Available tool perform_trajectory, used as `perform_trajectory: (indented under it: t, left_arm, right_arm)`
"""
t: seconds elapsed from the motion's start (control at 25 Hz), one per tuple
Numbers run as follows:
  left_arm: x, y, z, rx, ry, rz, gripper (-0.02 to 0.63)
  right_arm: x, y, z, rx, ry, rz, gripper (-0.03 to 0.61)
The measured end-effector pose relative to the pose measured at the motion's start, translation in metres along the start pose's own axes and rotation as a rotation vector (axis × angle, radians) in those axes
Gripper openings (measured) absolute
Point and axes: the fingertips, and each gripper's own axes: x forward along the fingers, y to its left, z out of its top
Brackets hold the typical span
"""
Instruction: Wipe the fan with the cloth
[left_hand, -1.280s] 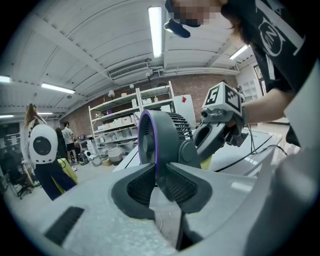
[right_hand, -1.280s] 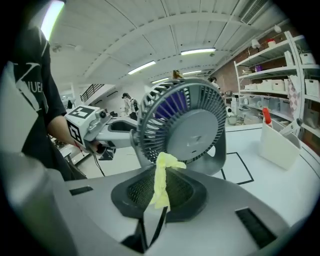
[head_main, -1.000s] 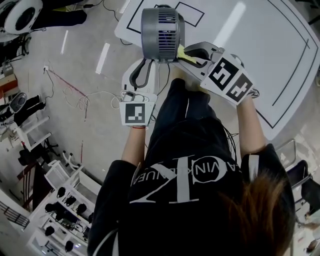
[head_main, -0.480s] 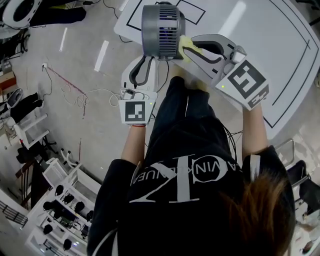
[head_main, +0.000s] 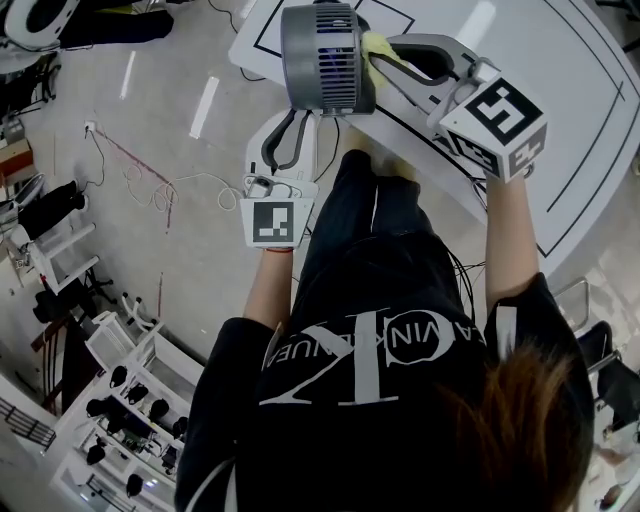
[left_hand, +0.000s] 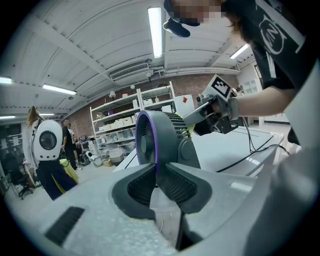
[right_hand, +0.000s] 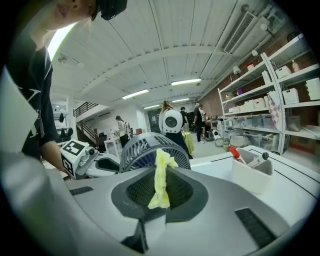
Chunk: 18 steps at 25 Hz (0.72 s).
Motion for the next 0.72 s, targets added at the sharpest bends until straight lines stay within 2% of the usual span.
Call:
perform_trajectory:
  t: [0.12, 0.36, 0.72]
  left_arm:
    - [-0.001, -0.001, 0.001, 0.026, 0.007, -0.01, 0.069]
    - [0.0, 0.0, 0.0, 0.019, 0.004, -0.005, 0.069]
    - [0.0, 0.001, 0.004, 0.023, -0.007, 0.005, 0.069]
  right_arm:
    - [0.005, -0.013, 0.0, 0.001, 0.001, -0.015, 0.038]
    - [0.024, -0.03, -0.016, 0.053, 0.014, -0.005, 0.037]
    - [0.035, -0.009, -0.053, 0.068, 0.115, 0.046, 0.038]
